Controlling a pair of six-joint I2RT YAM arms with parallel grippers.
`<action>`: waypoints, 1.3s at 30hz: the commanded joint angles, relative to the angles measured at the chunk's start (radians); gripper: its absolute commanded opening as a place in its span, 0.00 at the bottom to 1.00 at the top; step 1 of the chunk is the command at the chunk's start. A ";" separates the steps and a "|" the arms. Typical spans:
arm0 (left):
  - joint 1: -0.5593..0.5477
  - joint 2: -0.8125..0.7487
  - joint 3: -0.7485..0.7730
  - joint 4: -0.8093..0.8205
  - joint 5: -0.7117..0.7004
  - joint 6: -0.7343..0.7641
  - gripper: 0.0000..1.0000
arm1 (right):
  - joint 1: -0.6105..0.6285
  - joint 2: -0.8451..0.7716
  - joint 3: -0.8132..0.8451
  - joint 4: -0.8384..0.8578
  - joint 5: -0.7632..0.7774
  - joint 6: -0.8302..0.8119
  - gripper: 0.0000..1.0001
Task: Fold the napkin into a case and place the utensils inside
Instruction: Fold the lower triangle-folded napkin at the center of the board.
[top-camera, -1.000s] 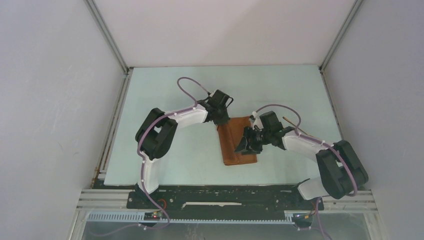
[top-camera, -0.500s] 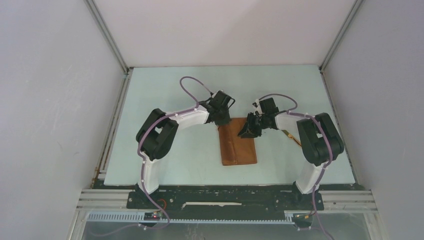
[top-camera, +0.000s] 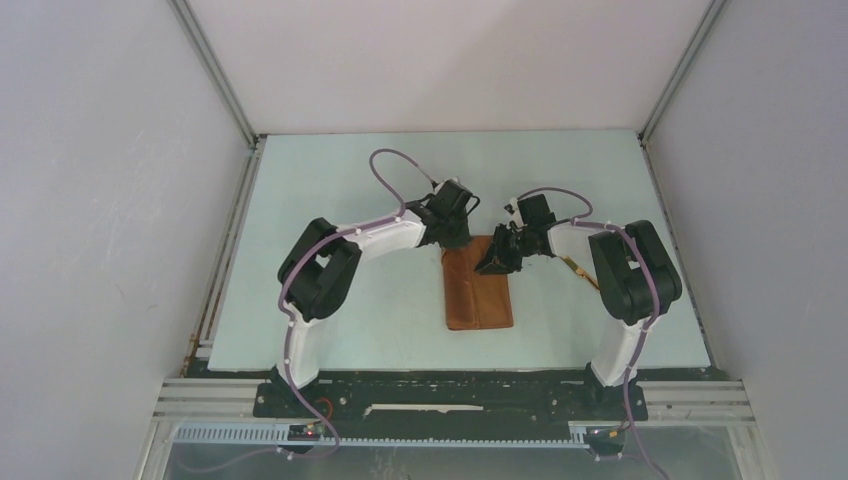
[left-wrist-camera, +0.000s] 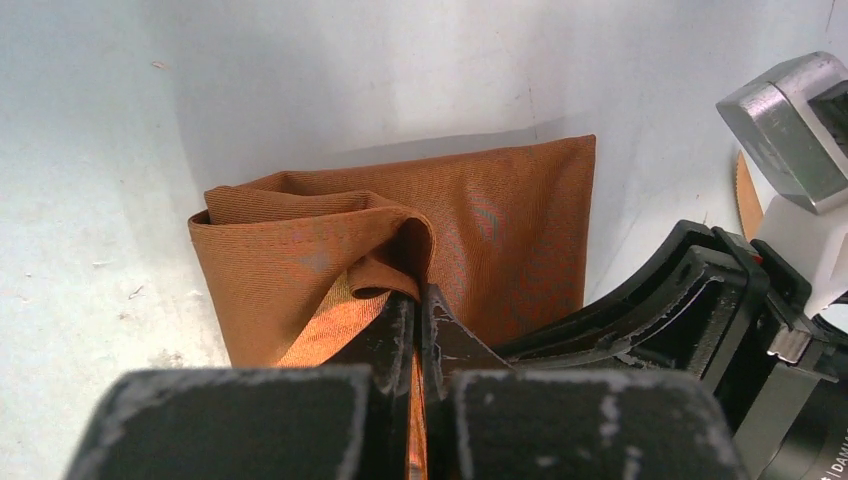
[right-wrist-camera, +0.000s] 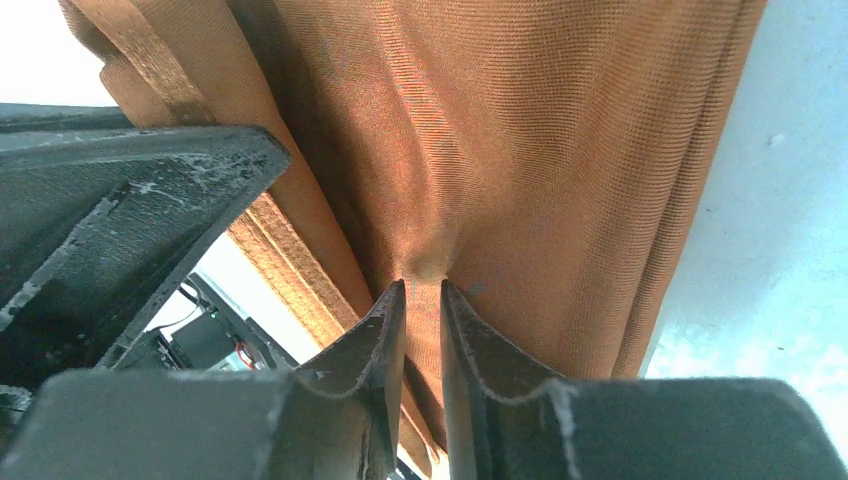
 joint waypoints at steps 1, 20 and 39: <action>-0.010 0.019 0.043 0.012 -0.012 0.026 0.00 | -0.001 0.025 0.014 0.004 0.060 -0.029 0.27; -0.011 0.077 0.068 -0.006 0.016 0.030 0.04 | -0.002 -0.022 0.045 -0.054 0.059 -0.051 0.33; -0.011 0.078 0.071 -0.007 0.022 0.024 0.14 | 0.055 -0.094 0.004 -0.004 -0.014 -0.127 0.49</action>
